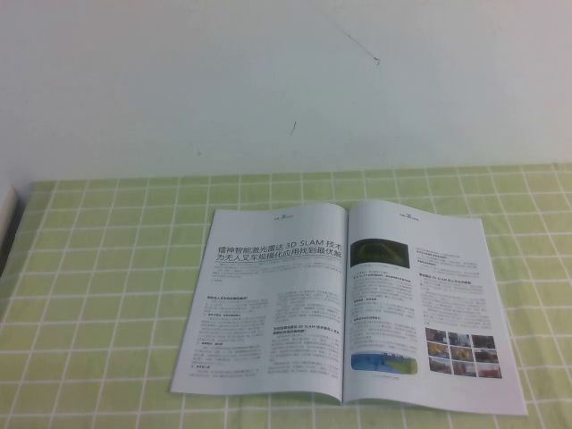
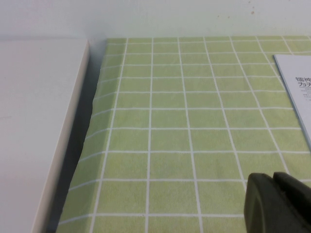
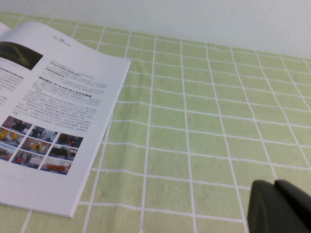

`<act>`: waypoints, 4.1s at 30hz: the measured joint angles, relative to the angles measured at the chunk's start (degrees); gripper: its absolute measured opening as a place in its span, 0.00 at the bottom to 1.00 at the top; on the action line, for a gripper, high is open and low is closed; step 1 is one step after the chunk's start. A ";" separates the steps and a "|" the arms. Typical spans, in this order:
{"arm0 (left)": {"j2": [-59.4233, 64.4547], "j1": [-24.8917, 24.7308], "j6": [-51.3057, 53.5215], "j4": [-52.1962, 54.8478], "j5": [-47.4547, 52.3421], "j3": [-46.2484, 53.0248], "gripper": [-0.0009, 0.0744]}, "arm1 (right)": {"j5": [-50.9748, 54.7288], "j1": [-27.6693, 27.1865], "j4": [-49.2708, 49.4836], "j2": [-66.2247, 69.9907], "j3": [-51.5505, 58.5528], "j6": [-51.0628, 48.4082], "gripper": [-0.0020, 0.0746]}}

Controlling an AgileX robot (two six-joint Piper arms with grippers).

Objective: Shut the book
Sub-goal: 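Close the open booklet and leave it lying on the table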

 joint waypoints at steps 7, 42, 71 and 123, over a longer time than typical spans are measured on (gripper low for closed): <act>0.00 0.00 0.00 -0.09 0.00 0.00 0.01 | 0.00 0.00 0.00 0.00 0.00 0.00 0.02; 0.00 0.00 0.11 1.23 -9.14 0.43 0.01 | -4.22 0.00 -1.45 0.00 0.46 -0.23 0.02; 0.00 0.00 -2.84 -5.07 -58.39 -0.86 0.01 | -63.48 0.00 2.13 0.00 0.46 0.95 0.02; 88.58 -10.81 52.47 -56.40 10.32 -60.09 0.01 | -0.86 19.56 73.94 104.71 -55.55 -77.52 0.02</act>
